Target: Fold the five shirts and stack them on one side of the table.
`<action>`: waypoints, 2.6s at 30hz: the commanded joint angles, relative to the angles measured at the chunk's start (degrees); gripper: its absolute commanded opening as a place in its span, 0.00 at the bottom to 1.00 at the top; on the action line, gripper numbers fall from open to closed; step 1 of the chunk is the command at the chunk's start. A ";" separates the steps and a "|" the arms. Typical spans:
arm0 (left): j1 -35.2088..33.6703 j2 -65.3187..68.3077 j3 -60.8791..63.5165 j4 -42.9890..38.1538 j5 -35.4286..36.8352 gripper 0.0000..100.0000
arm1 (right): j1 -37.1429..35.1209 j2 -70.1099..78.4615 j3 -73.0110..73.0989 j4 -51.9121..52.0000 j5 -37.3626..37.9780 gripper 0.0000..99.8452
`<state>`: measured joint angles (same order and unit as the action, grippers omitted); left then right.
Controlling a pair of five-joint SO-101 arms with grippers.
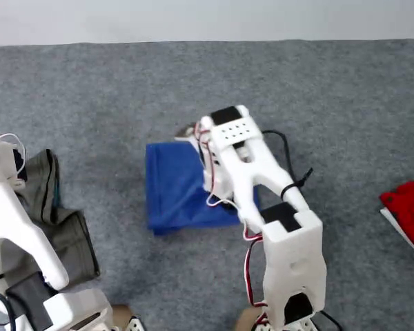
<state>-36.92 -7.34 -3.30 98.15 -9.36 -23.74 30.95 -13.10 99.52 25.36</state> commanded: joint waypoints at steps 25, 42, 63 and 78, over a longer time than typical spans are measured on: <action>2.64 -2.73 -0.31 -0.26 0.44 0.02 | 4.00 -4.97 -18.02 2.07 -18.73 0.07; 3.78 -3.08 -0.40 1.85 0.35 0.02 | 2.59 6.20 -18.02 -6.64 -38.42 0.27; 3.69 -2.81 -0.31 1.85 0.44 0.02 | 0.48 14.73 -18.02 -12.97 -36.92 0.03; 3.34 -3.08 -0.31 2.37 0.35 0.02 | 13.41 14.99 -29.27 -1.80 -20.75 0.01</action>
<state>-33.49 -7.34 -3.30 98.86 -9.36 -15.47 46.68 -36.48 95.03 -2.68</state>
